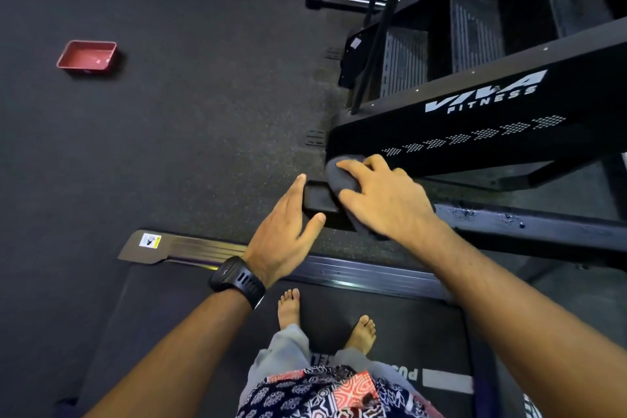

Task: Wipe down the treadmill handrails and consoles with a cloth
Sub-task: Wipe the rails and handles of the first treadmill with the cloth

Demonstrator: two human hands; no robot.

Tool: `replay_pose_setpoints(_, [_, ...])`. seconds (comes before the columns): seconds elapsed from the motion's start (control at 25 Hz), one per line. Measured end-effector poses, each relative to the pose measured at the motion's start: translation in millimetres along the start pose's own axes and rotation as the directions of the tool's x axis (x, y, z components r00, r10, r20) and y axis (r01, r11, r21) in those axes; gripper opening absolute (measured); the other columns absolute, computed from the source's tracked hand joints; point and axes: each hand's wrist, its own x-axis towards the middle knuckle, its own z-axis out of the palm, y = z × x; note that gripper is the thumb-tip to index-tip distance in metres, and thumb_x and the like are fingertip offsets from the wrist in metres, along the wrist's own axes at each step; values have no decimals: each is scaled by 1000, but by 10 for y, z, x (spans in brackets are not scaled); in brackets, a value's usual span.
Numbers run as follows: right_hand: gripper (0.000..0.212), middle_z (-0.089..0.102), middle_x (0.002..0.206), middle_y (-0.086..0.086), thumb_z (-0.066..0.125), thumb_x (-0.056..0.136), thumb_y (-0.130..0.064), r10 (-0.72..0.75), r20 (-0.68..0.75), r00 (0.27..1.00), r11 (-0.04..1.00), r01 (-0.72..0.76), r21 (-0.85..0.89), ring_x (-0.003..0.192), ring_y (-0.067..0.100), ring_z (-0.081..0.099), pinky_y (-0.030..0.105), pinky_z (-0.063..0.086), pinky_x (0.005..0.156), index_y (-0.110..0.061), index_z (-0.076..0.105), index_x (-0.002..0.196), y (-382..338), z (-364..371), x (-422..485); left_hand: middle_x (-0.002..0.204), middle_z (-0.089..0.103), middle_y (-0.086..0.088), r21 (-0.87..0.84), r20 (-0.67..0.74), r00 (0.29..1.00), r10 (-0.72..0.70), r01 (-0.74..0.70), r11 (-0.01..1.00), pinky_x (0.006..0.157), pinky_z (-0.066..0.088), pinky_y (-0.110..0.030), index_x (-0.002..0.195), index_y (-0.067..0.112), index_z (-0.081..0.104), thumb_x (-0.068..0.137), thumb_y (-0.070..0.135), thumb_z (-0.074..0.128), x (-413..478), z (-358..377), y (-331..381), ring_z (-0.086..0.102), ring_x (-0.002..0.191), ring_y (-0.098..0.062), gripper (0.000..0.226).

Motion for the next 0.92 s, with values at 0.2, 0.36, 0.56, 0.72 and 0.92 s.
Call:
replay_pose_setpoints(0.2, [54,43,137,-3,38,92,-65,-164,-80,983,985,160,-58,114,33,54,47,45,92,-52,35,145,-238,76,37,162,25,1,-36,-73,997,18,-21,999,116,29,-29,158,17,13,101,34,48,52,23,69,29,145,-12,68])
replay_pose_setpoints(0.36, [46,50,130,2,36,95,-57,51,8,999,998,-51,-23,113,38,58,42,42,81,-47,48,138,31,-70,149,159,31,-3,62,-100,995,24,-18,998,112,30,-29,156,14,21,101,35,48,71,27,86,30,144,-15,64])
replay_pose_setpoints(0.56, [49,48,137,-1,41,93,-55,-226,-152,962,972,213,-94,109,34,59,43,49,88,-46,42,141,-159,145,9,156,36,-5,102,-140,988,58,-44,994,109,29,-21,154,10,24,94,48,37,79,66,72,32,140,-13,72])
replay_pose_setpoints(0.72, [46,53,134,4,35,94,-56,30,95,995,1000,-30,6,116,39,57,42,39,81,-48,46,138,92,-134,288,156,36,-5,138,-154,985,83,-62,989,110,25,-19,153,9,27,94,50,32,76,79,62,32,142,-15,72])
replay_pose_setpoints(0.92, [53,46,135,0,40,92,-53,-241,-137,961,968,228,-104,107,34,58,45,49,87,-43,38,145,-110,108,-8,151,42,-10,171,-159,983,94,-66,983,108,34,-26,151,5,29,93,47,36,99,77,51,39,138,-20,72])
